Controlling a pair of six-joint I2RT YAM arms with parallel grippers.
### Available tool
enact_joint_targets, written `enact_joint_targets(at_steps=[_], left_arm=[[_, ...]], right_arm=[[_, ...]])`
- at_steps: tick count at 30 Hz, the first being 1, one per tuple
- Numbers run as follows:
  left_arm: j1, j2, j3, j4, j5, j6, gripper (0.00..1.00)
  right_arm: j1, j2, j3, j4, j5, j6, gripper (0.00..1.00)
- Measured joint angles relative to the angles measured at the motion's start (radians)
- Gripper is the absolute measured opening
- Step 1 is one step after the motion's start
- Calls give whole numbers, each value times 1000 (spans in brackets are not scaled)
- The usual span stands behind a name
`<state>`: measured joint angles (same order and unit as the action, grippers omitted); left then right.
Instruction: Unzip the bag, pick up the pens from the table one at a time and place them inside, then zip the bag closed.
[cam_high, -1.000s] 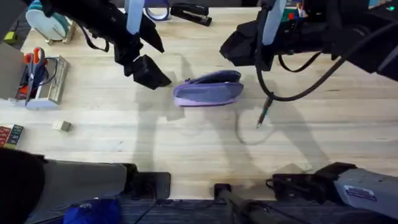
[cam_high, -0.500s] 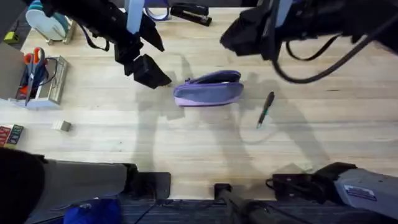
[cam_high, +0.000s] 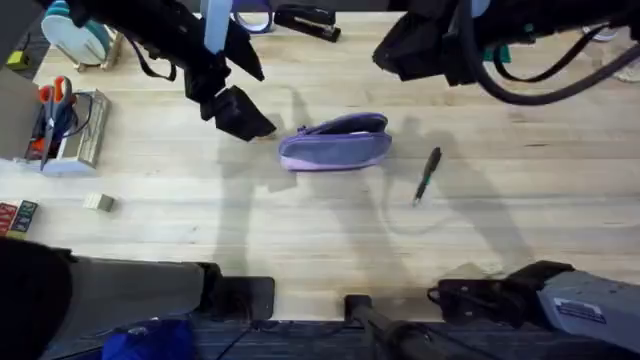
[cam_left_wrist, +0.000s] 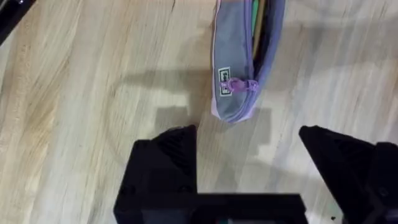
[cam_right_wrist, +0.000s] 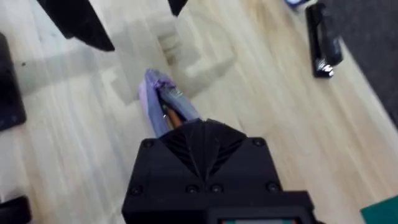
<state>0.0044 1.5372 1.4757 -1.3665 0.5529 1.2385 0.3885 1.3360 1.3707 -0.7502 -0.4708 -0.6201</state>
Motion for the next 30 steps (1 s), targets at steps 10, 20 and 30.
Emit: enact_joint_targets(at_steps=[10, 20, 30], left_arm=[[0, 0, 0, 1, 0, 0, 993], [0, 0, 0, 1, 0, 0, 993], [0, 0, 0, 1, 0, 0, 994]], right_arm=[[0, 71, 4, -117, 9, -32, 28], [6, 132, 4, -211, 13, -284, 28], [74, 135, 4, -209, 87, -503, 28]])
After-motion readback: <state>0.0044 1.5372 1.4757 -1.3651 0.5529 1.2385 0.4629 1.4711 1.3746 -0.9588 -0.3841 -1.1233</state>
